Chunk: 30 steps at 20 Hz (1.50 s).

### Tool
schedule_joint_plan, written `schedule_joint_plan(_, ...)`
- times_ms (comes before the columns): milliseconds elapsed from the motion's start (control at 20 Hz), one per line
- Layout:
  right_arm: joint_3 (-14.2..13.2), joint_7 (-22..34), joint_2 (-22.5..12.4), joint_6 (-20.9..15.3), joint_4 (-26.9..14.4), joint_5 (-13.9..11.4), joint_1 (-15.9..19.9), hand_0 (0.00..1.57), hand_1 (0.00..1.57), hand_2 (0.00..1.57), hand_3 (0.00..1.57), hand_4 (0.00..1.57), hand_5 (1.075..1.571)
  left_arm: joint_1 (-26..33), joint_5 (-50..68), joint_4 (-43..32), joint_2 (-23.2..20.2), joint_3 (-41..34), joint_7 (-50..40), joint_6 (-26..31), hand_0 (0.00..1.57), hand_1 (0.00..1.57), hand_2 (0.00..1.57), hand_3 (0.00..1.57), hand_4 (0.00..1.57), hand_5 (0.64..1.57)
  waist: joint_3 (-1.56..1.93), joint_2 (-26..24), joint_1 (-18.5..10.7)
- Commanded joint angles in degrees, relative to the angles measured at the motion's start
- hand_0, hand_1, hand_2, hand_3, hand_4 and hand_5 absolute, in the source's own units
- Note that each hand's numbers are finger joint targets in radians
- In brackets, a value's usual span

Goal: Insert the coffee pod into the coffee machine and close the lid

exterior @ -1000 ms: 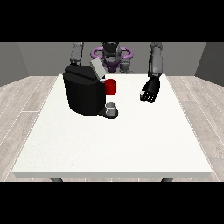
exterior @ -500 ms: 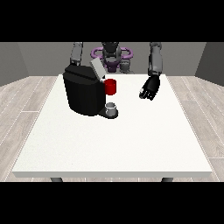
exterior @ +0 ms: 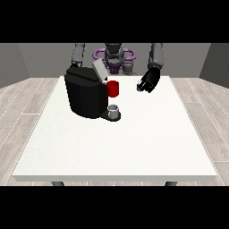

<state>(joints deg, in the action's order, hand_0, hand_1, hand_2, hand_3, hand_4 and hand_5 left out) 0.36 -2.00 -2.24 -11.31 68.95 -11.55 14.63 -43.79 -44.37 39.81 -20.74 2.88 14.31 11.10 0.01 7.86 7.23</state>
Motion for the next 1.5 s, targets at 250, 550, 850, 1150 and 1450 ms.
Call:
schedule_joint_plan(250,-1.4,-3.4,0.4,0.3,-3.9,1.1,-1.0,0.0,0.0,0.0,0.0,0.0,1.571,-4.7,0.1,3.8,1.7,-0.2,-4.5,8.8,1.42,1.42,1.4,1.33,0.53,1.571,0.01,-3.8,-0.8)
schedule_joint_plan(550,-0.2,-0.1,0.0,2.4,0.1,1.6,0.2,0.0,0.0,0.0,0.0,0.0,1.571,-9.5,0.8,4.1,1.2,-1.9,-6.0,11.2,1.34,1.34,1.37,1.35,0.56,1.571,0.0,-5.5,2.5)
schedule_joint_plan(850,-2.4,-0.3,-2.5,4.0,0.1,2.8,3.9,0.0,0.0,0.0,0.0,0.0,1.571,-18.9,4.8,3.2,2.4,-7.7,-14.1,13.9,1.23,1.23,1.26,1.27,0.5,1.571,0.02,-2.3,5.3)
schedule_joint_plan(1150,-0.1,1.5,-0.1,1.5,5.2,1.2,4.0,0.0,0.0,0.0,0.0,0.0,1.571,-20.1,3.9,1.5,-0.7,-8.5,-11.4,13.0,1.17,1.17,1.25,1.27,0.48,1.571,-0.01,0.1,8.3)
schedule_joint_plan(1450,-3.2,1.7,-2.0,1.3,3.5,2.3,7.8,0.0,0.0,0.0,0.0,0.0,1.571,-24.2,3.6,1.1,-3.0,-9.5,-11.6,13.5,1.22,1.22,1.28,1.23,0.48,1.571,0.0,4.6,8.1)
